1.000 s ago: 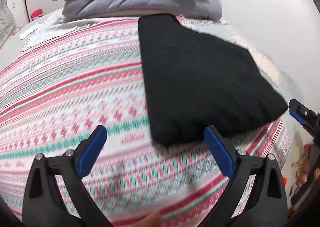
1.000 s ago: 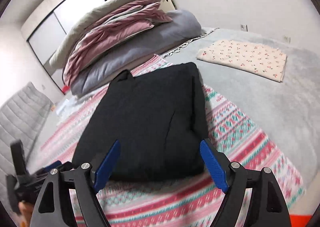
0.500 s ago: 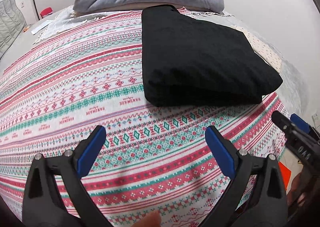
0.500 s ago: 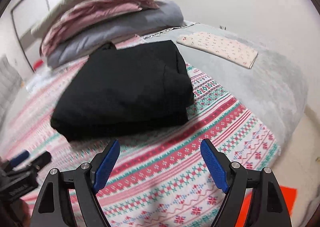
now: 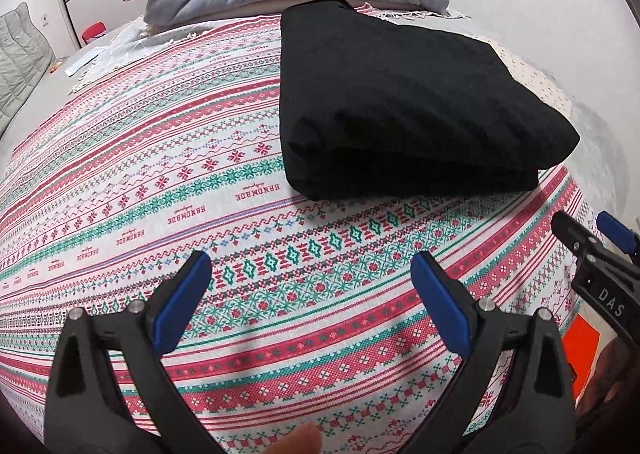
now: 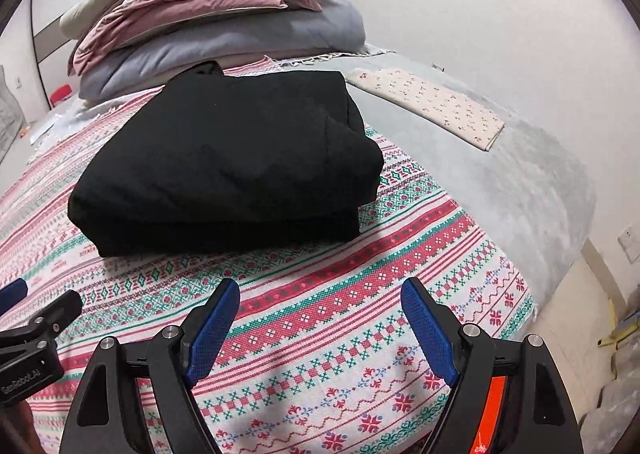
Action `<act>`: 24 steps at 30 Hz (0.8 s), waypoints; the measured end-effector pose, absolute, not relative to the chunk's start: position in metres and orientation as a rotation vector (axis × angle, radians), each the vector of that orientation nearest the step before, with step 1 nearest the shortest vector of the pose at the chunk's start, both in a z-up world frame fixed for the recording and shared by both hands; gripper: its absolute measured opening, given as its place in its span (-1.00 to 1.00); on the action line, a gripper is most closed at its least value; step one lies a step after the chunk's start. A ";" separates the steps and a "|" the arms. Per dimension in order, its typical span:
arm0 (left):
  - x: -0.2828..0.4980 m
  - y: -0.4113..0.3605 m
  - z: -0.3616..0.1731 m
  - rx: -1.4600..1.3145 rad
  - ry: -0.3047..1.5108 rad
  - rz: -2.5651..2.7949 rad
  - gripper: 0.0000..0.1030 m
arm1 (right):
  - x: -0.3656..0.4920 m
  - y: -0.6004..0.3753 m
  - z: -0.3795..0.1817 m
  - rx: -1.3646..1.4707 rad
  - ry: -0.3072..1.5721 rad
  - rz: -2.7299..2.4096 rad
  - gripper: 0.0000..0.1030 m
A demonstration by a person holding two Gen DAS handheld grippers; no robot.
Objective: Fold large clothes
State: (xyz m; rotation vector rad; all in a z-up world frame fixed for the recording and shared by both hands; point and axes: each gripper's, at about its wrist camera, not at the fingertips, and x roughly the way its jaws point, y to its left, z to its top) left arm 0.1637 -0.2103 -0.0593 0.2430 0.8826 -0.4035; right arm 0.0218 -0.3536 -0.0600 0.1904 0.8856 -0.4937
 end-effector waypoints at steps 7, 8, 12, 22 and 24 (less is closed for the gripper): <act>0.163 -0.215 -0.061 0.245 0.888 -0.403 0.93 | 0.022 -0.354 -0.062 0.200 0.889 -0.486 0.63; 0.163 -0.216 -0.061 0.243 0.888 -0.403 0.93 | 0.023 -0.354 -0.063 0.200 0.890 -0.484 0.63; 0.162 -0.218 -0.061 0.242 0.890 -0.408 0.93 | 0.024 -0.351 -0.063 0.195 0.896 -0.476 0.63; 0.161 -0.216 -0.059 0.234 0.890 -0.411 0.93 | 0.024 -0.350 -0.063 0.197 0.900 -0.474 0.63; 0.162 -0.216 -0.060 0.232 0.894 -0.416 0.93 | 0.024 -0.349 -0.063 0.196 0.899 -0.474 0.63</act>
